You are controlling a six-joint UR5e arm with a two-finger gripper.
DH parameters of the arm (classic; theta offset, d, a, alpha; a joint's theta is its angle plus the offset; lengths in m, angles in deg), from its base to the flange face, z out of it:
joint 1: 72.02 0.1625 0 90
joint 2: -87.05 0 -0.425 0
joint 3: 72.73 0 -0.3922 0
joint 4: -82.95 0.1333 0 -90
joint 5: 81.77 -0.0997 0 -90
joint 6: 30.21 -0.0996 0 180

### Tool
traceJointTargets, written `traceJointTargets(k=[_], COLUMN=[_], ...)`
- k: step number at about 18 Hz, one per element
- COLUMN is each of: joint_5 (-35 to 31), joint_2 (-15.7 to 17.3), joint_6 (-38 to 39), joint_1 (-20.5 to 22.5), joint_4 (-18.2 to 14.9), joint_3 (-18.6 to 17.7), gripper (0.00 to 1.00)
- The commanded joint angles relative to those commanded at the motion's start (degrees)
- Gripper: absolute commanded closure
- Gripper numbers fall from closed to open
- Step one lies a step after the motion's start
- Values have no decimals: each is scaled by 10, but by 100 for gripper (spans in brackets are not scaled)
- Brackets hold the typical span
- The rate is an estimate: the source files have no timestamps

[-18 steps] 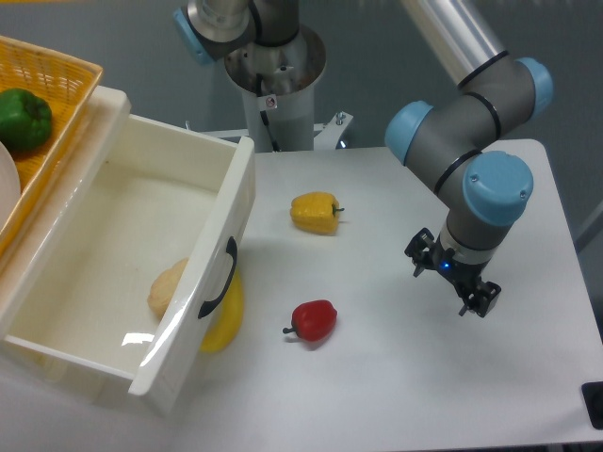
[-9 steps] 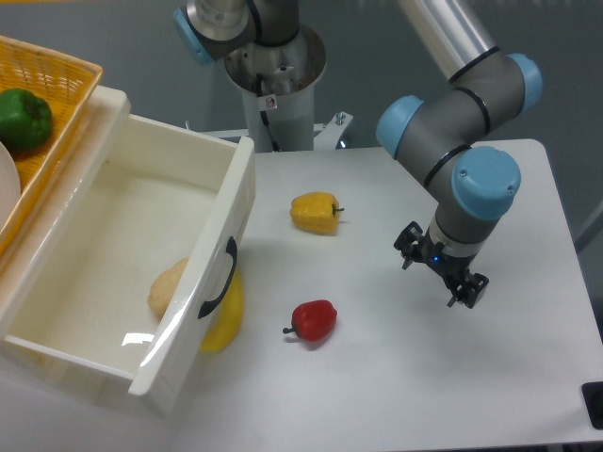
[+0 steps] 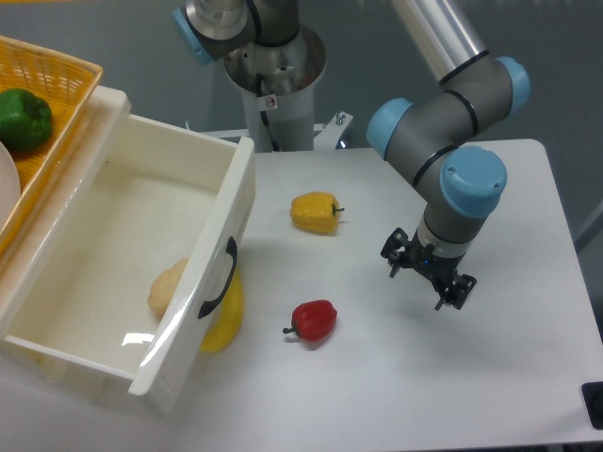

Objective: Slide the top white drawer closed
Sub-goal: 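Move the open gripper toward the front of the open white drawer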

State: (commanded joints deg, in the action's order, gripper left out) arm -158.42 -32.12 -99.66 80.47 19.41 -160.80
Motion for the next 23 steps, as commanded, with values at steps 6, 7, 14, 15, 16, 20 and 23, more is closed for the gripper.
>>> traceJointTargets(k=[6, 7, 14, 15, 16, 20, 23], joint_5=[46, 46, 46, 47, 47, 57, 98], joint_2=[-27, -29, -29, -28, -28, -19, 7], joint_6=[137, 149, 176, 168, 165, 172, 226], joint_1=[-41, -47, -50, -47, -43, -36, -40], joint_4=[2, 2, 2, 3, 3, -3, -15], joint_3=[26, 26, 25, 24, 25, 23, 16], gripper=[50, 55, 94, 94, 96, 100, 100])
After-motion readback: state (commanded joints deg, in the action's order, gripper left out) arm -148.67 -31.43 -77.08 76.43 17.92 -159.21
